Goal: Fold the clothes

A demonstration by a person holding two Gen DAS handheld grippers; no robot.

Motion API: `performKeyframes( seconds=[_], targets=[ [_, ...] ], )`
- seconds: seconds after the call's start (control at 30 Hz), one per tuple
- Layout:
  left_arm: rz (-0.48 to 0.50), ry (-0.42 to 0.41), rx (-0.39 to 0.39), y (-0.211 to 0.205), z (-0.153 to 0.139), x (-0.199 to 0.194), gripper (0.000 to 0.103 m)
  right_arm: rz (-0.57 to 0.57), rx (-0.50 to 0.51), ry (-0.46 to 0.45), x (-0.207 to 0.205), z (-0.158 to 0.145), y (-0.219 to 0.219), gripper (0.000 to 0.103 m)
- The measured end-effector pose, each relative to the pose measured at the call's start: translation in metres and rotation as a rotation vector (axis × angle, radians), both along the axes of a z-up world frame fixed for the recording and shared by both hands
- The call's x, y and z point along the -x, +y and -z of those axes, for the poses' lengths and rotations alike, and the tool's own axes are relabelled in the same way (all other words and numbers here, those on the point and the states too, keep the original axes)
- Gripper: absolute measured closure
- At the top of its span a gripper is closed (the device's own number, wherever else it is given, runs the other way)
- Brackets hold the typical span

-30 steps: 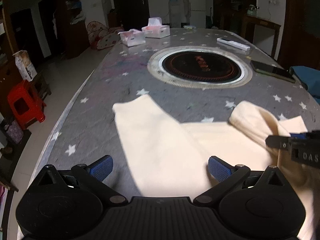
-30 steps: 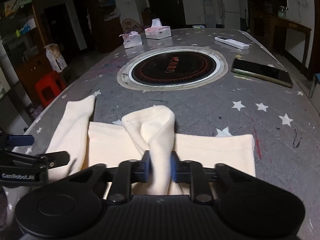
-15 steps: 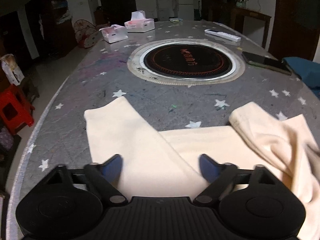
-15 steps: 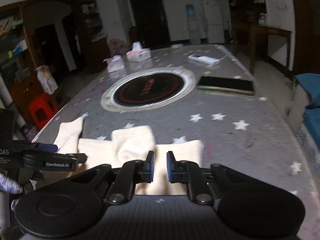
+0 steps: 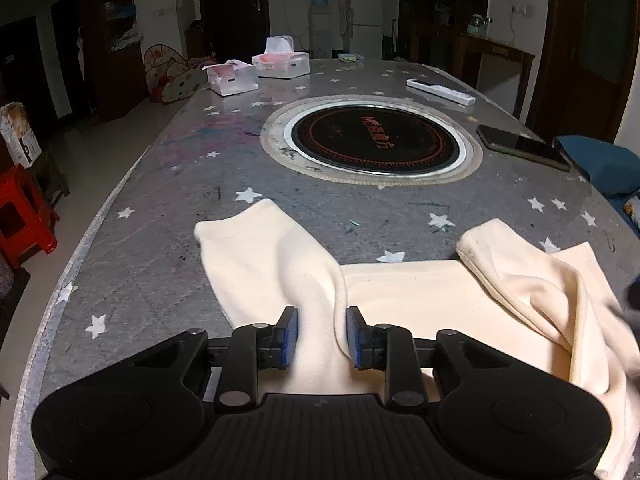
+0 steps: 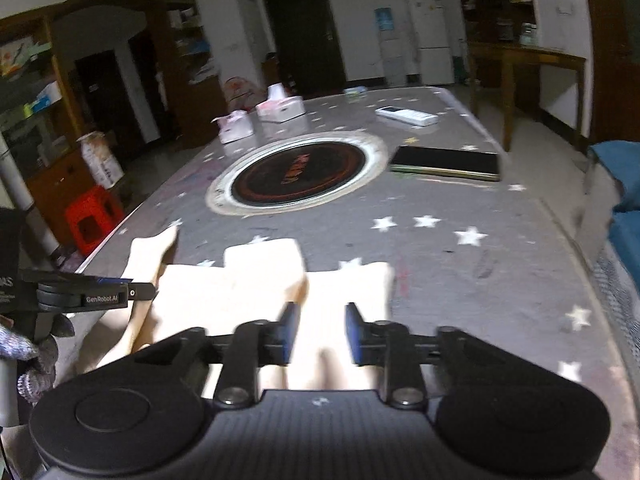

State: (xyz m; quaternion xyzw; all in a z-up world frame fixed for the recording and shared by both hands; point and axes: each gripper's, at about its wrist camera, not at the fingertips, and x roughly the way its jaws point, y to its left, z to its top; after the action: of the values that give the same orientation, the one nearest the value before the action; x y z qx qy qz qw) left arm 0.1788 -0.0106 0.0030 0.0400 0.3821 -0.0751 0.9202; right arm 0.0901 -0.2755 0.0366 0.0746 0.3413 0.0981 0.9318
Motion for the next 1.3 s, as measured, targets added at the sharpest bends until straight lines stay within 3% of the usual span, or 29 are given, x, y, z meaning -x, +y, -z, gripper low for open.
performKeyframes(
  seconds=[0.13,0.3,0.37,0.43,0.63,0.93,1.3],
  targets=[
    [0.006,0.007,0.024,0.006,-0.001,-0.001,0.087,-0.036,-0.010,0.031,-0.023,0.011,0.019,0.061],
    [0.013,0.018,0.037,0.008,0.001,-0.004,0.087,-0.061,-0.009,0.100,-0.051,0.029,0.034,0.063],
    [0.015,0.018,0.036,0.008,0.001,-0.004,0.088,-0.064,-0.002,0.104,-0.052,0.032,0.037,0.070],
    [0.016,0.014,0.034,0.008,0.000,-0.002,0.090,-0.067,0.008,0.100,-0.050,0.033,0.039,0.087],
    [0.004,-0.015,0.046,0.014,-0.010,0.014,0.092,-0.033,0.047,0.030,-0.026,0.016,0.027,0.098],
    [-0.032,-0.070,0.086,0.030,-0.032,0.054,0.092,0.052,0.044,-0.043,0.022,-0.013,-0.014,0.098],
    [-0.053,-0.067,0.082,0.045,-0.032,0.067,0.092,-0.083,0.004,0.036,-0.018,0.008,0.029,0.077]
  ],
)
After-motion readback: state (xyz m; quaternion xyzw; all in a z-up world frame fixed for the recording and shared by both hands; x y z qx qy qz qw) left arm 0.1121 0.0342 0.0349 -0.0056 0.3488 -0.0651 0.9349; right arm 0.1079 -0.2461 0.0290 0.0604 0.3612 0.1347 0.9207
